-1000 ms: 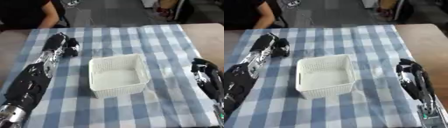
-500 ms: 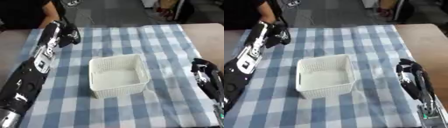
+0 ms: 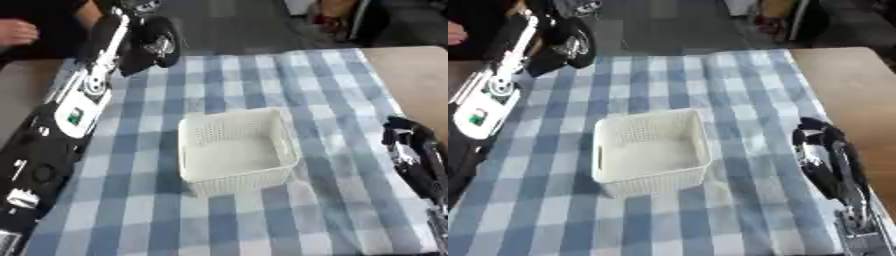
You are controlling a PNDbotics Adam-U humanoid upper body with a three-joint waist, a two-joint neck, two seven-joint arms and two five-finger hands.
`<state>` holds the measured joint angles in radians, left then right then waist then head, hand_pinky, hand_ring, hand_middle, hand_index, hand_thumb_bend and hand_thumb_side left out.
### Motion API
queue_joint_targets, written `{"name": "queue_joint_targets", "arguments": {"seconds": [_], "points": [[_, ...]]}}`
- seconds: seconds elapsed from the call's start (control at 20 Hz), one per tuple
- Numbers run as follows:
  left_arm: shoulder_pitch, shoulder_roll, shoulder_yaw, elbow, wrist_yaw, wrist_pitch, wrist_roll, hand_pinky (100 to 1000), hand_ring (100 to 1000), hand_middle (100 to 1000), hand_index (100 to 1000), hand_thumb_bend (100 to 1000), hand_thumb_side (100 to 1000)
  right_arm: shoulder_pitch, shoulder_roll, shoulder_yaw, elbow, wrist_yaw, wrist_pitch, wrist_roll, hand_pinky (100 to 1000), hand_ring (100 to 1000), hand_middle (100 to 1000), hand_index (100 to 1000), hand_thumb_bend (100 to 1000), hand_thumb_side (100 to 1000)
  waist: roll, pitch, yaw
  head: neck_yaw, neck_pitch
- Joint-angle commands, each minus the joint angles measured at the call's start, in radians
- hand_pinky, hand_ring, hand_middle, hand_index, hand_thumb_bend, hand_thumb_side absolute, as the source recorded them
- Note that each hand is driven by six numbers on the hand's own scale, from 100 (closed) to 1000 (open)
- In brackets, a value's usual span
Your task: Pick up objects on the table and place them in the box.
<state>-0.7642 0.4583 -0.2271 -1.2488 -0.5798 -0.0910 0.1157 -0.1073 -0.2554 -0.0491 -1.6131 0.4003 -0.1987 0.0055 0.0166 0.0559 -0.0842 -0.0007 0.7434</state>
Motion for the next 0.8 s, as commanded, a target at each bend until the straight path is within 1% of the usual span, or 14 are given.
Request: {"name": "queue_joint_targets", "arguments": {"seconds": [0.05,0.25,0.6,0.8], "points": [[-0.028,0.035,-0.027,-0.065,0.009,-0.011,-0.035,493,300,307,339,100,573,-0.008,-0.018,-0.005,-0.014,0.004,-0.003,0.005,717,592,707,831,271,762,0.001,-0.015,-0.001,-0.003,-0.005],[-0.047,0.039,-0.062,-0.115,0.018,-0.018,-0.072,496,299,304,340,100,570,-0.008,-0.018,-0.004,-0.013,0.004,-0.003,0.006,717,592,707,831,270,763,0.003,-0.017,-0.001,-0.002,-0.005],[-0.061,0.045,-0.137,-0.192,0.021,-0.053,-0.144,499,297,300,340,100,564,-0.009,-0.019,-0.002,-0.014,0.005,-0.003,0.008,717,592,707,831,268,763,0.005,-0.017,-0.005,0.0,-0.006],[-0.062,0.046,-0.164,-0.221,0.024,-0.059,-0.178,502,297,300,340,100,561,-0.009,-0.019,-0.002,-0.014,0.005,-0.003,0.009,717,592,707,831,268,763,0.005,-0.017,-0.006,0.002,-0.006]]}}
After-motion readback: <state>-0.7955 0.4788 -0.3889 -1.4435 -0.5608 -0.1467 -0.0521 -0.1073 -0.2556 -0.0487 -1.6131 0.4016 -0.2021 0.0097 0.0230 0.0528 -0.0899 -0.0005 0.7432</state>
